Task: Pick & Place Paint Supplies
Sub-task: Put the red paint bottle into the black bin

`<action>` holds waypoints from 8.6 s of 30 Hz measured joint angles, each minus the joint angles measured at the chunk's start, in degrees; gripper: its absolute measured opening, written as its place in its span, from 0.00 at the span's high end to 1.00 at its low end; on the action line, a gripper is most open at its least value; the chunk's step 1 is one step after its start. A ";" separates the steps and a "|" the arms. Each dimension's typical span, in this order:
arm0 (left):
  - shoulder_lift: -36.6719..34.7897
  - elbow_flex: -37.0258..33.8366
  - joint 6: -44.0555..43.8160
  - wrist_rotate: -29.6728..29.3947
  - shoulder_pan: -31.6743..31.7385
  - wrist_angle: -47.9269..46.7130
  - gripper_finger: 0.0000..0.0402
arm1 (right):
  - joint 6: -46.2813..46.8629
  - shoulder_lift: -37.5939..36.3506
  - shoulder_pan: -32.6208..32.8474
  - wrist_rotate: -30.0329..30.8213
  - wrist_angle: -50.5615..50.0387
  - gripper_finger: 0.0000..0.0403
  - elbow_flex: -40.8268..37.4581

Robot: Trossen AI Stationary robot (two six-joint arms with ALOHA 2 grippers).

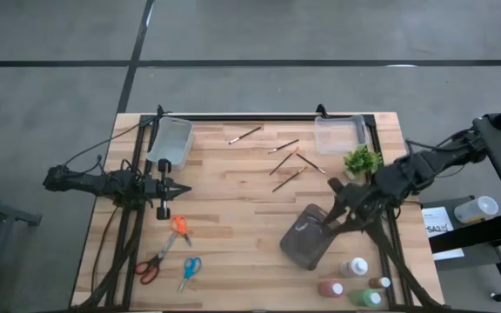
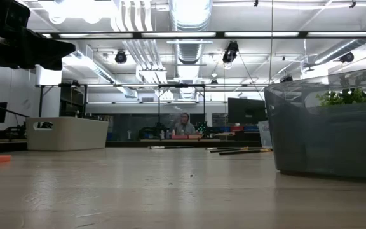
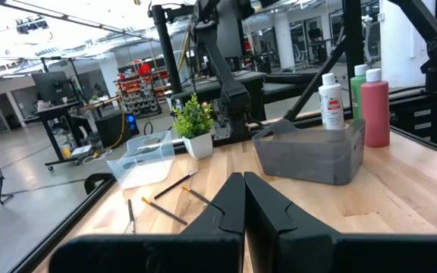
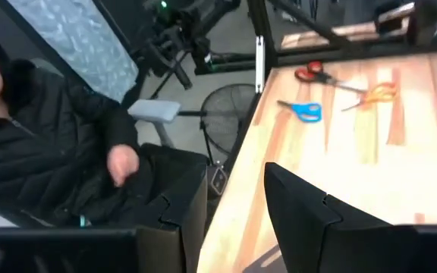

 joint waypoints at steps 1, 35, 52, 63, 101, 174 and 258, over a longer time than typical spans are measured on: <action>0.00 0.00 0.00 0.01 0.01 0.00 1.00 | 0.81 0.90 1.44 1.12 -0.63 0.67 0.54; 0.00 0.00 0.00 0.00 0.01 0.00 1.00 | 57.13 29.68 29.22 23.29 -41.83 0.67 25.22; -0.01 0.00 0.00 0.01 0.01 0.01 1.00 | 81.18 34.43 29.23 19.78 -43.73 0.67 25.24; -0.02 0.00 0.00 0.00 0.01 0.00 1.00 | 89.04 39.37 28.84 16.65 -43.74 0.67 28.78; -0.02 0.00 0.00 0.01 0.00 0.02 1.00 | 87.36 58.36 28.24 13.68 -60.22 0.62 55.23; 0.00 0.00 0.00 0.02 0.00 0.01 1.00 | 84.52 58.52 28.09 13.24 -45.94 0.19 36.10; -0.02 0.00 0.00 0.02 -0.01 0.02 1.00 | 83.39 58.43 28.11 13.30 -46.34 0.49 35.99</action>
